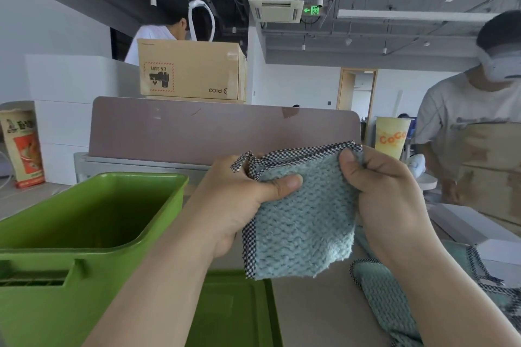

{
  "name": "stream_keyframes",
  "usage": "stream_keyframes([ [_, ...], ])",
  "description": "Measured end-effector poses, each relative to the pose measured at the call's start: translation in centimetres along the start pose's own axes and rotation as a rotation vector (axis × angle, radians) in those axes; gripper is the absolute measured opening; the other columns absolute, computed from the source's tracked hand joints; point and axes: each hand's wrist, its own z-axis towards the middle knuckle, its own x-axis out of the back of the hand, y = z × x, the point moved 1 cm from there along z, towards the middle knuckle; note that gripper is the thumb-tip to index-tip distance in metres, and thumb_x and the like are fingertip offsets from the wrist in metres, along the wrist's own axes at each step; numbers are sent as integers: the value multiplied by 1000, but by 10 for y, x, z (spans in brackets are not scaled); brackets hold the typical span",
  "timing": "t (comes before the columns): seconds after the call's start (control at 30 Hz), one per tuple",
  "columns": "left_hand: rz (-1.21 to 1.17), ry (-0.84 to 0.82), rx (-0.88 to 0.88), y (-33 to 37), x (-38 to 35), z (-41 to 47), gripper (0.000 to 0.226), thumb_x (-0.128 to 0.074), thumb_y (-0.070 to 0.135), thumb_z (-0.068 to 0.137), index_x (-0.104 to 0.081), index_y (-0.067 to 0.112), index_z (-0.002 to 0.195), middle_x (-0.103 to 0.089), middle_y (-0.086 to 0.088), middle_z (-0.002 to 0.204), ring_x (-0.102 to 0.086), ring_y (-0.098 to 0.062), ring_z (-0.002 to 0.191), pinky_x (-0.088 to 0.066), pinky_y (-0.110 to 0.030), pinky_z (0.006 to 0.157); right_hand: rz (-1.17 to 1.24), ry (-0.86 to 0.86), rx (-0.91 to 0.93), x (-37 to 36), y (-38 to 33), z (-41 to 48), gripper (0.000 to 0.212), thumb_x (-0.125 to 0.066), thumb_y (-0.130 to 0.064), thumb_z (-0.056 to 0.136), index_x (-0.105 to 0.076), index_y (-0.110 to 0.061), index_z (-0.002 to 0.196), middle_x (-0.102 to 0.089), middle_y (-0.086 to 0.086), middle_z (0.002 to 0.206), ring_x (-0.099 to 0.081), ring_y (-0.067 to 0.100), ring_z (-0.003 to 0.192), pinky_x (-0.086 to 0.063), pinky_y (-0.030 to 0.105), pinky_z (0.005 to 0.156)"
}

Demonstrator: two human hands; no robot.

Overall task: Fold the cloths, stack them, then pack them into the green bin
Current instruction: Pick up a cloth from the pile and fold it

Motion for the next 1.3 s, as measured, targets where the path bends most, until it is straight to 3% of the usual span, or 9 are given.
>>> stream_keyframes([
  [0.1, -8, -18, 3, 0, 0, 0, 29, -82, 9, 60, -72, 9, 88, -77, -2, 87, -74, -18, 81, -55, -30, 74, 55, -36, -92, 0, 1, 0, 38, -51, -30, 96, -66, 2, 82, -73, 19, 92, -70, 35, 85, -54, 49, 81],
  [0.27, 225, -31, -13, 4, 14, 1, 47, -81, 34, 49, -71, 22, 93, -76, 8, 89, -71, -11, 87, -51, -34, 88, -243, 27, 109, -2, 4, 1, 48, -51, -35, 96, -48, 8, 76, -46, 14, 68, -42, 19, 65, -33, 35, 63],
  [0.4, 531, -135, -109, 11, 17, -4, 66, -67, 63, 52, -55, 49, 115, -68, 22, 101, -62, 5, 97, -47, -28, 91, -455, -118, 180, -9, 4, -1, 42, -50, -36, 94, -55, 2, 76, -50, 19, 65, -43, 14, 57, -33, 28, 55],
  [0.5, 592, -157, -180, 12, 12, -6, 73, -59, 74, 57, -50, 51, 126, -66, 26, 109, -60, 11, 101, -45, -30, 98, -622, -276, 238, -19, 7, -8, 40, -47, -40, 93, -63, -4, 87, -61, 15, 73, -50, 16, 60, -39, 29, 55],
  [0.6, 706, -118, -238, 13, 10, -6, 41, -61, 63, 71, -67, 45, 107, -70, 27, 98, -62, 12, 93, -48, -27, 93, -630, -349, 272, -24, 10, -11, 35, -45, -41, 94, -68, -14, 94, -71, 13, 87, -64, 29, 82, -50, 43, 69],
  [0.73, 661, -47, -243, 12, 10, -5, 7, -70, 48, 74, -74, 46, 80, -70, 31, 80, -61, 17, 79, -42, -14, 70, -641, -342, 257, -23, 15, -8, 41, -48, -44, 92, -65, -7, 87, -65, 23, 83, -56, 30, 66, -49, 48, 65],
  [1.1, 430, -32, -112, 5, 11, 2, 14, -80, 39, 64, -76, 29, 73, -74, 11, 71, -62, 2, 66, -42, -27, 73, -563, -340, 272, -23, 19, -8, 49, -56, -44, 87, -63, 4, 94, -63, 31, 95, -57, 47, 86, -49, 50, 66],
  [1.2, 407, -61, -73, 6, 12, 0, 12, -80, 36, 65, -75, 26, 70, -74, 8, 71, -61, 3, 64, -44, -26, 71, -545, -350, 272, -23, 20, -7, 53, -58, -47, 84, -62, 5, 93, -64, 32, 92, -58, 45, 76, -47, 44, 60],
  [1.3, 397, -79, -55, 6, 15, 0, 20, -77, 42, 58, -73, 25, 68, -72, 0, 74, -61, -7, 69, -51, -29, 68, -505, -404, 206, -21, 17, -7, 38, -64, -44, 83, -67, -6, 86, -64, 29, 81, -48, 34, 59, -42, 41, 56],
])
